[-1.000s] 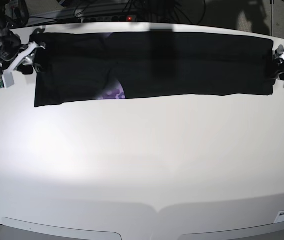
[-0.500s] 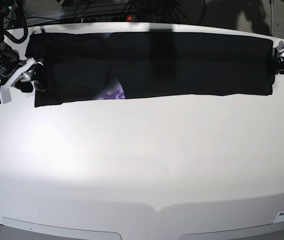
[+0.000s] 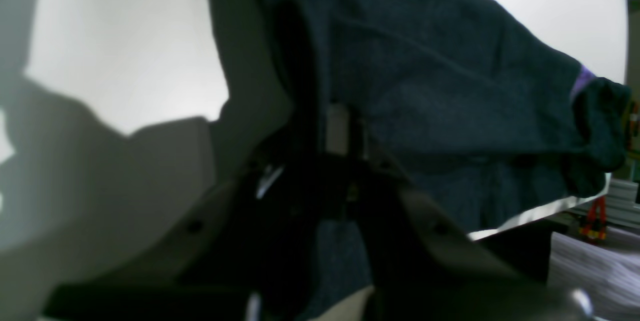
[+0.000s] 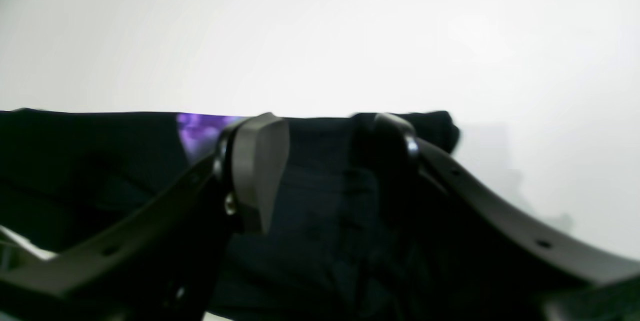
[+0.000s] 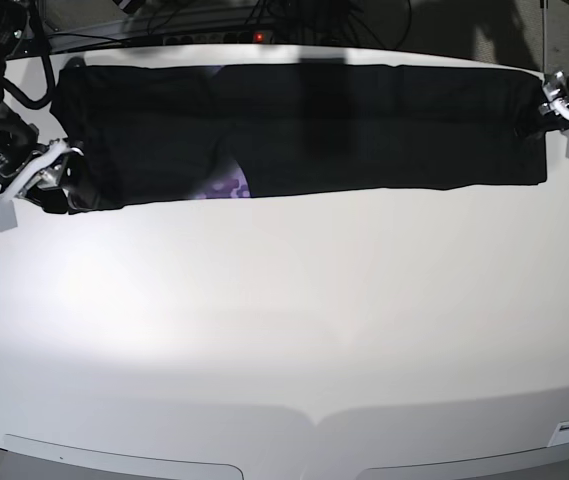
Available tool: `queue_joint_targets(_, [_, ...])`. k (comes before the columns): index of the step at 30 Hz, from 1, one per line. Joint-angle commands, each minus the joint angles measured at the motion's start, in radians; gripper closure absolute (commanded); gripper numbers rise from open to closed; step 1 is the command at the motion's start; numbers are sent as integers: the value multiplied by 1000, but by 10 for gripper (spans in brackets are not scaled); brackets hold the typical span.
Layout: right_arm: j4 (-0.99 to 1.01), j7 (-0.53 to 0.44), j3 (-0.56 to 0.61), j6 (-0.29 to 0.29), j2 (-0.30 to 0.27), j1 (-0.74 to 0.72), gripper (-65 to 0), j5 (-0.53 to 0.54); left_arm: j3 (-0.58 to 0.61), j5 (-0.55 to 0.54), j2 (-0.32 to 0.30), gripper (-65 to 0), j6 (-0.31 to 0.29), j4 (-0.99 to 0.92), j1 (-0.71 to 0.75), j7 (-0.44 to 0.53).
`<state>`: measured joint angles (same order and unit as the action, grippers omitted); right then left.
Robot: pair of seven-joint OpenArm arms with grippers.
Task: Fold the T-shirt properly
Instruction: 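Release the folded strip and reposition both grippers over its ends, then push both ends of the strip inward toward each other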
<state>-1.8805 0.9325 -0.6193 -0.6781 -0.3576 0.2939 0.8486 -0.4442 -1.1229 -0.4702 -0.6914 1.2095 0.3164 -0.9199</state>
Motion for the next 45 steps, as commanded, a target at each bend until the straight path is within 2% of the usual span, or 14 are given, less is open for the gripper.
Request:
queue_joint_targets(1, [-17, -14, 5, -4, -16, -6, -317, 24, -6, -14, -25, 0, -7, 9, 0, 21])
queue_joint_targets(5, [-17, 31, 110, -10, -16, -6, -317, 23, -6, -11, -47, 0, -7, 9, -1, 102])
queue_joint_targets(10, [-17, 14, 301, -20, -16, -6, -317, 15, -6, 60, -123, 0, -7, 8, -1, 157])
queue_joint_targets(14, [-17, 1, 426, -20, -16, -6, -317, 15, -6, 171, -192, 0, 43, 8, -1, 206])
queue_joint_targets(16, [-17, -12, 474, -20, -16, -6, -317, 3, -6, 179, -222, 0, 64, 9, -1, 210])
queue_joint_targets(18, [-17, -41, 518, -20, -16, -6, -317, -53, -6, 122, -245, 0, 68, 10, 0, 171])
queue_joint_targets(21, [-17, -76, 574, 17, -16, -6, -317, -141, -6, -78, -245, 0, 66, 37, 1, 27])
queue_joint_targets(23, [-17, -95, 596, 31, -16, -6, -317, -177, -6, -211, -214, 0, 63, 87, 3, -61])
queue_joint_targets(25, [-17, -103, 602, 40, -16, -6, -317, -191, -6, -300, -164, 0, 63, 160, 23, -86])
queue_joint_targets(28, [-17, -103, 602, 47, -16, -6, -317, -192, -1, -322, -59, 0, 63, 291, 70, -72])
queue_joint_targets(33, [-17, -103, 602, 47, -16, -10, -317, -192, 104, -246, 96, 0, 79, 459, 140, -12])
queue_joint_targets(37, [-17, -103, 602, 47, -16, -11, -317, -191, 240, -66, 188, 0, 135, 494, 131, 110])
queue_joint_targets(40, [-17, -102, 602, 47, -16, -11, -317, -191, 324, 62, 237, 0, 195, 494, 103, 141])
queue_joint_targets(45, [-17, -103, 602, 47, -16, -11, -317, -192, 423, 161, 277, 0, 233, 494, 61, 191])
